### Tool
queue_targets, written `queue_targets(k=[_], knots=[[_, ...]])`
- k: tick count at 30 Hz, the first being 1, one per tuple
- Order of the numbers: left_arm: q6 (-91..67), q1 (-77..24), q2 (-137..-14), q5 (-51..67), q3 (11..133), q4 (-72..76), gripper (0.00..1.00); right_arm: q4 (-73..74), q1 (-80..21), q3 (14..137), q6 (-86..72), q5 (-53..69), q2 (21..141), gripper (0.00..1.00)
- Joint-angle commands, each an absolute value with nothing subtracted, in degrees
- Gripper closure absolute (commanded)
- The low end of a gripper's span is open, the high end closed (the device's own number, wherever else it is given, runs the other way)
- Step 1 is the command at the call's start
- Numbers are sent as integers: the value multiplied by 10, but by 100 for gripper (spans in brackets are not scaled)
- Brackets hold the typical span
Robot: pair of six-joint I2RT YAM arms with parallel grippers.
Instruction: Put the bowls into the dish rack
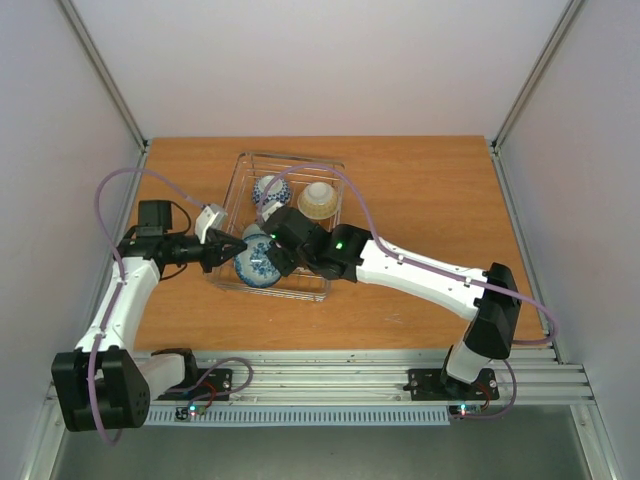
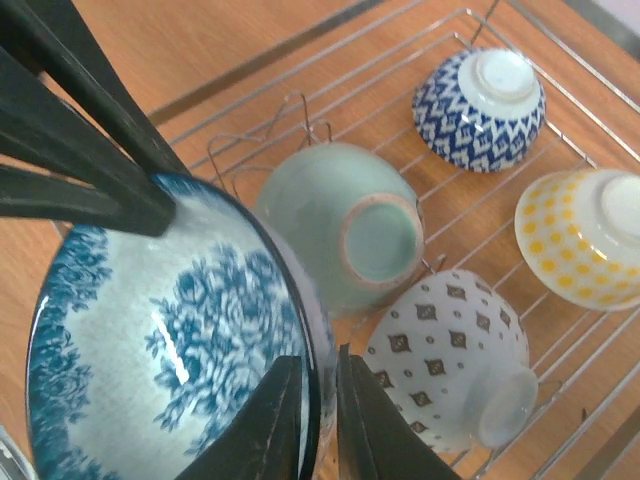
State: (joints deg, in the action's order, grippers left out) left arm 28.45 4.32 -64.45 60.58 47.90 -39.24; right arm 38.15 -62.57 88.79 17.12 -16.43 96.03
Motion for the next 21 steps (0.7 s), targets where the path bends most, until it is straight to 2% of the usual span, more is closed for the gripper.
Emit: queue_targets(k=[1,7,9,11,14,17,21], knots=[[277,39,-650,629,494,-383,100,325,-624,899,186,-175,924,86],[278,39,-657,640,500,-391,100,303,-624,872,182,-194,897,76],[279,40,-657,642,502,-393,100,292,-622,855,177,-197,881,66],[279,39,-654,643,503,-393,99,277,-612,825,156,-181,860,52],[276,41,-646,647,501,-391,99,237,-571,766,101,-73,813,37],[276,42,-643,653,500,-391,99,174,-519,699,37,60,780,28],[279,43,-644,659,500,-392,100,100,-489,647,-34,176,778,17]])
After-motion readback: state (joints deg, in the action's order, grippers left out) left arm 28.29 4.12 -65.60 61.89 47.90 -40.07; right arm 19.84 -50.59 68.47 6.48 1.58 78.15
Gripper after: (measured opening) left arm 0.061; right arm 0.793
